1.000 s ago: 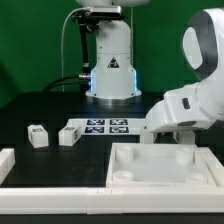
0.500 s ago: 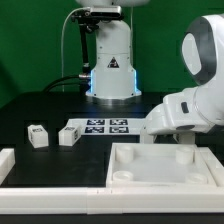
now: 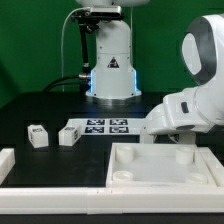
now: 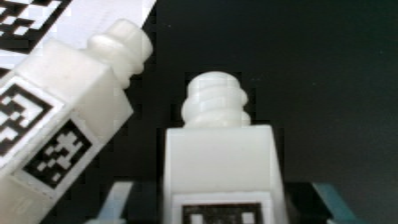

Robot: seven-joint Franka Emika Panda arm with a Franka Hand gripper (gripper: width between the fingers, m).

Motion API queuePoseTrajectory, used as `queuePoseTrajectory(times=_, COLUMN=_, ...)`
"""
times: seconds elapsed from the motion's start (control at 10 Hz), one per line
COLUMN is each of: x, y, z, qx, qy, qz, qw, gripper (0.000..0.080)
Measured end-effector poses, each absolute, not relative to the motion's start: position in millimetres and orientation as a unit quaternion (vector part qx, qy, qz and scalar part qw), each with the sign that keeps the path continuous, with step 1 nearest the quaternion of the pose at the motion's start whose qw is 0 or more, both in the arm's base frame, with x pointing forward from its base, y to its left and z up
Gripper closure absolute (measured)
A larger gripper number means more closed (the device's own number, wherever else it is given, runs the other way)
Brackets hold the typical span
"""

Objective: Assemble one leg

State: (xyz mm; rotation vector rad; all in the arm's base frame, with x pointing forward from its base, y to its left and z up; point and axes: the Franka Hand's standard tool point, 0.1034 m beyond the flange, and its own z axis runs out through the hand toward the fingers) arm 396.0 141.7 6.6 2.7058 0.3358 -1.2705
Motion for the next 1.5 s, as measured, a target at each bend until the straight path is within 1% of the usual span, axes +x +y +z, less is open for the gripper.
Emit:
queuePoseTrajectory(times=0.4, x=396.7, y=141.6, z=7.6, qx=0.898, qy=0.111, qz=-0.421, qw=0.066, gripper=0.0512)
queuePoseTrajectory(times=0.5, x=398.4, y=139.5, z=20.4, qx=0.895, qy=0.115, qz=-0.425, qw=0.068, gripper=0.0511)
queuePoseTrajectory(times=0.7, x=406.5, y=137.5, z=55.5, qx=0.895, qy=0.119, qz=-0.424, qw=0.069, gripper=0.0511)
queuePoseTrajectory(times=0.8, x=411.8, y=138.7, z=63.9, qx=0.896, qy=0.143, qz=-0.417, qw=0.057, gripper=0.0511)
queuePoseTrajectory(times=1.0, x=419.2, y=141.5, z=63.9, qx=0.906, qy=0.148, qz=-0.393, qw=0.052, gripper=0.0511)
queuePoseTrajectory(times=1.1, x=432.3, y=145.5, z=58.3, qx=0.932, qy=0.150, qz=-0.327, qw=0.041, gripper=0.0511)
queuePoseTrajectory(times=1.3, x=431.0, y=144.5, z=60.7, qx=0.959, qy=0.152, qz=-0.238, qw=0.029, gripper=0.0511)
queuePoseTrajectory(times=1.4, x=437.4, y=145.5, z=61.9, qx=0.971, qy=0.153, qz=-0.183, qw=0.020, gripper=0.0511)
queuePoseTrajectory(times=1.5, x=442.8, y=141.8, z=73.1, qx=0.974, qy=0.161, qz=-0.155, qw=0.016, gripper=0.0511)
